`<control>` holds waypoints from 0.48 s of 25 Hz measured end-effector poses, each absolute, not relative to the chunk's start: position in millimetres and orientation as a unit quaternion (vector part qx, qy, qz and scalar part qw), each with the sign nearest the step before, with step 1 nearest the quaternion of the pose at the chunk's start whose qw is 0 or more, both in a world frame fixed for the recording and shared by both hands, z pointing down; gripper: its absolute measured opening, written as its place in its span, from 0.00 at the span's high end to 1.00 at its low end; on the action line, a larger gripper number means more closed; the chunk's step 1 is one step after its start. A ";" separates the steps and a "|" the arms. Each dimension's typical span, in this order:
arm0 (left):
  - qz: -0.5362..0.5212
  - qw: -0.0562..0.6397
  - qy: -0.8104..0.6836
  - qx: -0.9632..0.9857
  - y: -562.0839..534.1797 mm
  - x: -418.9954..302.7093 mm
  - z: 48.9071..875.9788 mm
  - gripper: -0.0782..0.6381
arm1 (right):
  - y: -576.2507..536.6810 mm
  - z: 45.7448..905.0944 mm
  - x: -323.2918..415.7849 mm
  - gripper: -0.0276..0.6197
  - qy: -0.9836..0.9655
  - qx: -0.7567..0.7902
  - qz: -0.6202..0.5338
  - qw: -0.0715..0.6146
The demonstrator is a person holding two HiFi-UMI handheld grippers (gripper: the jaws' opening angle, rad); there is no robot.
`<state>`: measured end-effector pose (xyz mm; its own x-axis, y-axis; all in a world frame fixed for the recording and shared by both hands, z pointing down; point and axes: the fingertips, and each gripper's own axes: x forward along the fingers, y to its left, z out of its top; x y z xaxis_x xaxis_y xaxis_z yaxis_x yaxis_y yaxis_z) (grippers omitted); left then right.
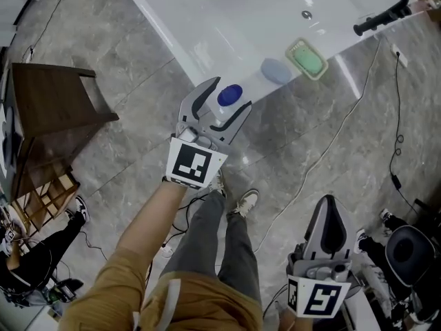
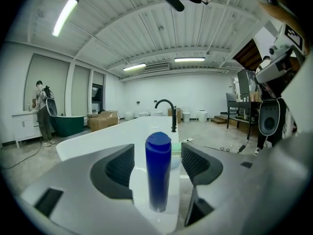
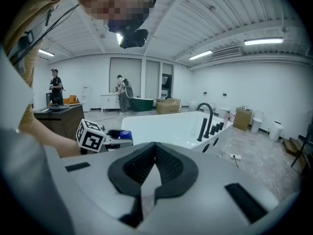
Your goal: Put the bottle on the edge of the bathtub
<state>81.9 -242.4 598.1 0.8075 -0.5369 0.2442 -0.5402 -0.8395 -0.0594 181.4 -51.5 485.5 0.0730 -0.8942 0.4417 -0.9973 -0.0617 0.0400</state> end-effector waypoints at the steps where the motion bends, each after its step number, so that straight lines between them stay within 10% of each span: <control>1: 0.126 0.003 -0.286 0.950 -240.7 79.8 592.2 0.49 | -49.0 480.9 180.5 0.95 -0.666 0.712 0.149 0.168; 12: 0.126 -0.009 -0.309 0.943 -210.9 63.0 555.7 0.49 | -22.3 449.8 172.3 0.95 -0.682 0.705 0.128 0.150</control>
<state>63.0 -210.9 555.7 0.7771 -0.5853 0.2312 -0.5807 -0.8085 -0.0949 172.3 -22.3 449.8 0.0381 -0.9219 0.3856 -0.9990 -0.0257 0.0375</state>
